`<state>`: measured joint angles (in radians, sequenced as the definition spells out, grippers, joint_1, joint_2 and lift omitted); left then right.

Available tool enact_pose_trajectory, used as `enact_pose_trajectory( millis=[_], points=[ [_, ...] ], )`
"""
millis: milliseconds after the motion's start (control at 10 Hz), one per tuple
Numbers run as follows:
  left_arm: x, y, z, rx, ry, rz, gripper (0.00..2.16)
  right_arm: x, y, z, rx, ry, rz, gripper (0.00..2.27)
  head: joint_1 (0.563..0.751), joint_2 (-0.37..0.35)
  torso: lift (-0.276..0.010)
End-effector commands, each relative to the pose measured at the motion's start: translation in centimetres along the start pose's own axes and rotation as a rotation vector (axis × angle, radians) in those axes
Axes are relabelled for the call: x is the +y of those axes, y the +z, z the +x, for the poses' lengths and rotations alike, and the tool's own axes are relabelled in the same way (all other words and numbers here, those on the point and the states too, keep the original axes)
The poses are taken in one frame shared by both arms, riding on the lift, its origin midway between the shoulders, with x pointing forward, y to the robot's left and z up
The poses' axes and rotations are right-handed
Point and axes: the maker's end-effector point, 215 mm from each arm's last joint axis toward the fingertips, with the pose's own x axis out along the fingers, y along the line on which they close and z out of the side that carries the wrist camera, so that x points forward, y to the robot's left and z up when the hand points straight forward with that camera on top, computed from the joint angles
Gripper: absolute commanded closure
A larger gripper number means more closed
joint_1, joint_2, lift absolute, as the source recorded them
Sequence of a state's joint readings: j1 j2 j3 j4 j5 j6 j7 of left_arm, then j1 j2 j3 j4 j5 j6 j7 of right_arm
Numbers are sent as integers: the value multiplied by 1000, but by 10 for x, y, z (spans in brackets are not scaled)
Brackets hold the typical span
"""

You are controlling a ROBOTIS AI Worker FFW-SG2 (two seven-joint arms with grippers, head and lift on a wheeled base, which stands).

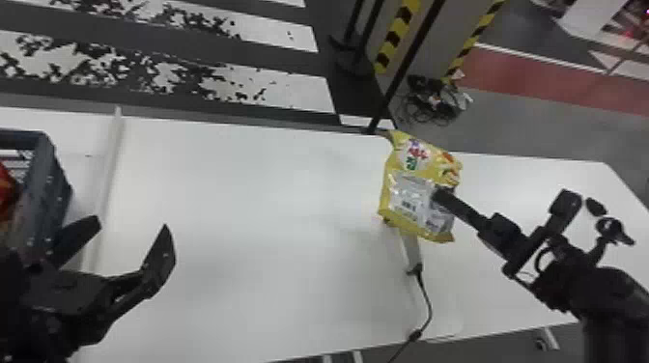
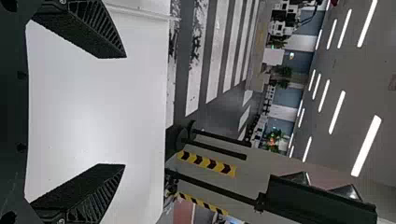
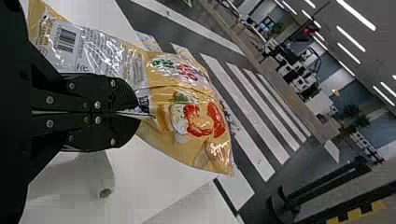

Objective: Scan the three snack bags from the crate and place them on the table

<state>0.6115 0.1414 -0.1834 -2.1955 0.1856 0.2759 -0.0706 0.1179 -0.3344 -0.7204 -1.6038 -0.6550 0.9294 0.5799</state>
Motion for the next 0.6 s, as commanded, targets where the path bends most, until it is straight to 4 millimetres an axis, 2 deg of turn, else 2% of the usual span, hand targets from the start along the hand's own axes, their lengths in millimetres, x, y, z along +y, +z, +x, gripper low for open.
enact_pose_trajectory(
  millis=[0,200,500],
  points=[
    [1,-3,0,7,1,0,29,-32,22,-14,-89,-71,23,1771,695,-350,-62],
    [0,-6,0,12,-1,0,29,-81,32,-26,-162,-200,38,1771,695,-350,-62],
    [-1,-5,-2,11,-13,4,29,-154,25,-32,-208,-369,86,1771,695,-350,-62]
  ],
)
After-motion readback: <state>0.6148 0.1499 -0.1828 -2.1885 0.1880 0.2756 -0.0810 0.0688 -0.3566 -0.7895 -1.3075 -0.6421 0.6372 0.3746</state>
